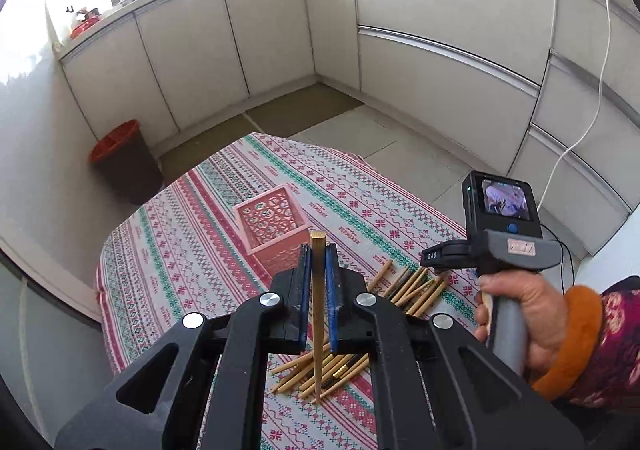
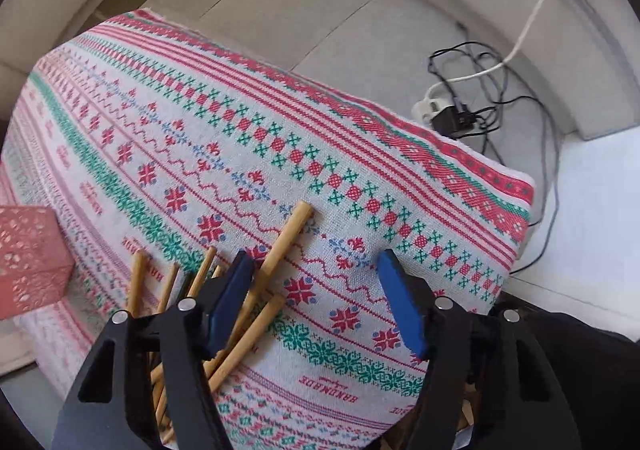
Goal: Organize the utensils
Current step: 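Grasp a wooden chopstick from the pile with the left tool while the right tool grasps another, then lower the left tool's chopstick into the pink holder and open it while the right tool carries its chopstick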
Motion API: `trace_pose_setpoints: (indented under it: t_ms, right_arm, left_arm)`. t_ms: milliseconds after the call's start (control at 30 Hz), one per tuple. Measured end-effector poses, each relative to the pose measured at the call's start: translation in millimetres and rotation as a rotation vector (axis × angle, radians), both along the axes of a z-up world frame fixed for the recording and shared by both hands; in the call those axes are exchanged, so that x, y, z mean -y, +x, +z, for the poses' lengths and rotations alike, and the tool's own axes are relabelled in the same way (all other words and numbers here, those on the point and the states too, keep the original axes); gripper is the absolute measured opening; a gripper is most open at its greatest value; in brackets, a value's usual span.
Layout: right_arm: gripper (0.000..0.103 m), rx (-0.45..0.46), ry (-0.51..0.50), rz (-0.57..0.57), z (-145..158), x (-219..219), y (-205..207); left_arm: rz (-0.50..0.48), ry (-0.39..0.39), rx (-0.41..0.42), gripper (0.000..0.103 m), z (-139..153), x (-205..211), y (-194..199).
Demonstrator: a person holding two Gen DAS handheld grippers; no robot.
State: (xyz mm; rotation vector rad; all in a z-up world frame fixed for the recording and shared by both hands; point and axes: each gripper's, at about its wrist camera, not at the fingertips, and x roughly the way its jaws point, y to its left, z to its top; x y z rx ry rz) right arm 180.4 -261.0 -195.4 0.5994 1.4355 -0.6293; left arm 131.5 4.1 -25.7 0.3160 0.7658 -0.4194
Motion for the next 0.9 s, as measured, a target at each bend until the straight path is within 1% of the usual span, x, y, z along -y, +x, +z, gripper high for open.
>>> trace_pose_setpoints:
  t_ms: [67, 100, 133, 167, 200, 267, 333, 367, 400, 567, 633, 767, 800, 900]
  right_arm:
    - [0.058, 0.009, -0.040, -0.027, 2, -3, -2]
    - [0.049, 0.018, -0.059, -0.038, 3, -4, -4]
    - [0.017, 0.043, -0.085, -0.029, 7, -6, -4]
    - [0.018, 0.049, -0.094, -0.015, 8, -8, -5]
    - [0.015, 0.057, -0.088, -0.029, 8, -7, -7]
    - [0.012, 0.086, -0.052, -0.053, 10, -5, -7]
    - [0.008, 0.125, 0.010, -0.080, 9, 4, -9]
    - [0.008, 0.169, 0.076, -0.093, 8, 9, -10]
    - [0.008, 0.195, 0.122, -0.101, 8, 14, -11]
    - [0.007, 0.325, 0.237, -0.065, 20, 29, -8]
    - [0.007, 0.359, 0.283, -0.061, 23, 38, -5]
    - [0.007, 0.440, 0.353, -0.049, 43, 47, -6]
    - [0.007, 0.460, 0.356, -0.029, 51, 46, -6]
    - [0.007, 0.532, 0.319, 0.038, 87, 39, -6]
  left_arm:
    - [0.005, -0.008, -0.001, 0.006, 1, -3, -2]
    - [0.009, -0.011, -0.004, 0.006, 1, -4, 0]
    - [0.013, -0.014, -0.006, 0.006, 1, -5, 0]
    - [0.019, -0.016, -0.009, 0.006, 0, -6, 1]
    - [0.025, -0.020, -0.012, 0.006, -1, -7, 3]
    - [0.038, -0.035, -0.017, 0.006, -1, -10, 5]
    - [0.050, -0.045, -0.012, 0.006, 1, -12, 5]
    - [0.054, -0.052, -0.010, 0.006, 2, -13, 5]
    - [0.058, -0.059, -0.007, 0.006, 4, -15, 4]
    - [0.064, -0.085, 0.010, 0.006, 13, -20, 1]
    - [0.066, -0.095, 0.016, 0.006, 15, -21, 0]
    - [0.056, -0.134, 0.033, 0.006, 26, -19, -2]
    - [0.053, -0.149, 0.044, 0.006, 30, -20, -4]
    - [0.053, -0.186, 0.064, 0.006, 41, -25, -8]
